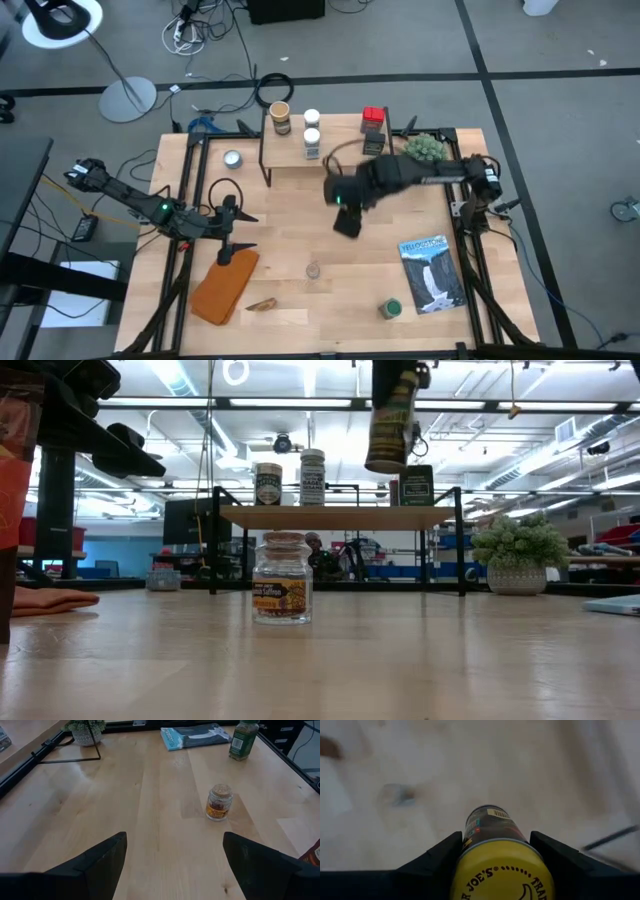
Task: Shelf spices
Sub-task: Put the yellow seasoning bottle on the shelf
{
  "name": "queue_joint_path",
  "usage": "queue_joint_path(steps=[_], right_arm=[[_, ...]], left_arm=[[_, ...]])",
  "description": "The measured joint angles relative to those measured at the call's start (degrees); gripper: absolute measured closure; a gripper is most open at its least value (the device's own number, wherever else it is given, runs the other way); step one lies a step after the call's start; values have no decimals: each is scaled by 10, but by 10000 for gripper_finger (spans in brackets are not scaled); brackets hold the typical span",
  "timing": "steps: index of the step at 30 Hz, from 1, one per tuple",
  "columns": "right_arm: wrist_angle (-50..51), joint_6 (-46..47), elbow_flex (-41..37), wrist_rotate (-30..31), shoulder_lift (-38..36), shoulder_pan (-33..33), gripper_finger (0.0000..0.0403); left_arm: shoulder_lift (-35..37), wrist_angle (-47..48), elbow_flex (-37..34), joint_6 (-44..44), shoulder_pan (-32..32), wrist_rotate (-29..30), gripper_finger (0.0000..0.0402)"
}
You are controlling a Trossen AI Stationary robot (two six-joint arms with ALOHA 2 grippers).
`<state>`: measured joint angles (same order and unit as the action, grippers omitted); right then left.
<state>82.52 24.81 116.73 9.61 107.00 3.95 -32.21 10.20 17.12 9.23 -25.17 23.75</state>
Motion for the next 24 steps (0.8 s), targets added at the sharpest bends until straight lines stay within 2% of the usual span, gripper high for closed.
queue_joint_path(steps=[8, 14, 21, 24], right_arm=[[-2, -152, 51, 7, 0, -132, 185], [-37, -239, 54, 6, 2, -222, 169], [-103, -292, 42, -58, 12, -290, 176], [-130, -307, 38, -67, 16, -302, 175]], left_arm=[[0, -1, 0, 0, 8, 0, 66], [0, 0, 0, 0, 25, 0, 66], [0, 0, 0, 11, 28, 0, 66], [0, -1, 0, 16, 28, 0, 66]])
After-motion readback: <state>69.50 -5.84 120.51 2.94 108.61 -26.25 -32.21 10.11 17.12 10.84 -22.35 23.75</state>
